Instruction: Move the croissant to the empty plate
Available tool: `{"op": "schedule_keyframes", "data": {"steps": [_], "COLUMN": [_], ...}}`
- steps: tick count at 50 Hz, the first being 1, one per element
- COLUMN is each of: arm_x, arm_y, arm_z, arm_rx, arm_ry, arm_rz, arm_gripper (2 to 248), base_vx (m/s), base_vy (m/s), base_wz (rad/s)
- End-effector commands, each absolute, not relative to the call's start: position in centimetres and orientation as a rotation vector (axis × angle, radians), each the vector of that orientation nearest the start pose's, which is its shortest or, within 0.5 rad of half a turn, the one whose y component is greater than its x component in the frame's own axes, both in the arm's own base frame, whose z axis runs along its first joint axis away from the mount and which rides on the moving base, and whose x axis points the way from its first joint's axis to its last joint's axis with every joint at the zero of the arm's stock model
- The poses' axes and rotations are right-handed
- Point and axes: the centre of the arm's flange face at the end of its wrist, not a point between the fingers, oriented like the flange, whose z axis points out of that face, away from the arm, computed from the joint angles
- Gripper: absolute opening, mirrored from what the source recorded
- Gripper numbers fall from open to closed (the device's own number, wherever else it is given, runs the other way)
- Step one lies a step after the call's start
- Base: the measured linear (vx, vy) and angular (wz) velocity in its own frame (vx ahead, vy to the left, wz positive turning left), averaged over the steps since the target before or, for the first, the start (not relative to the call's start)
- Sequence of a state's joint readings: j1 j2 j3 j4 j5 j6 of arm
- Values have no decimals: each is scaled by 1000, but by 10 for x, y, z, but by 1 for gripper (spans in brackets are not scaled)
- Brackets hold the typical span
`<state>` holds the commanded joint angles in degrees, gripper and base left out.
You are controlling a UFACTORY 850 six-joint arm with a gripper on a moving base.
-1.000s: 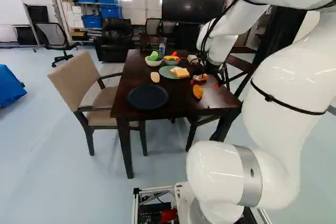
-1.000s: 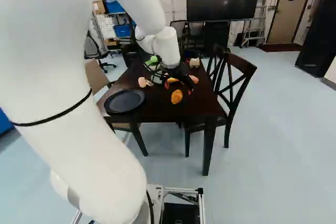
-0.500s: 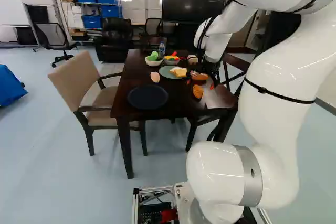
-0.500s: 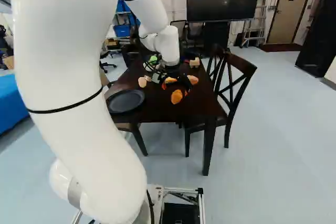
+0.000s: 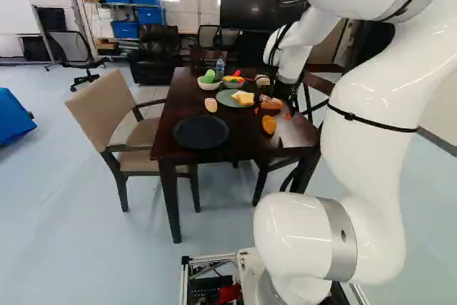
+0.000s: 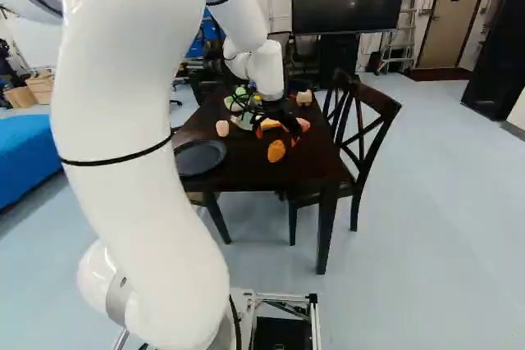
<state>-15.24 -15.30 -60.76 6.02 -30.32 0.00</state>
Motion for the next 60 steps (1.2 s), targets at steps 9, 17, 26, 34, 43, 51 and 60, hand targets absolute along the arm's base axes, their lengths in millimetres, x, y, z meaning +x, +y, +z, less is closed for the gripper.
{"op": "schedule_keyframes", "data": {"steps": [9,17,26,34,43,51,60], "arm_x": [532,539,540,541,542,542,541], "arm_y": [-138,-139,-139,-139,-140,-140,-139], "arm_z": [449,438,433,433,434,434,433], "arm_rx": [-3048,-3050,-3050,-3050,-3050,-3050,-3050], "arm_ry": [518,517,517,517,518,518,517], "arm_rz": [-382,-355,-344,-352,-376,-376,-357], "arm_gripper": [247,247,247,247,247,247,247], "base_vx": [0,0,0,0,0,0,0], "base_vy": [0,0,0,0,0,0,0], "base_wz": [0,0,0,0,0,0,0]}}
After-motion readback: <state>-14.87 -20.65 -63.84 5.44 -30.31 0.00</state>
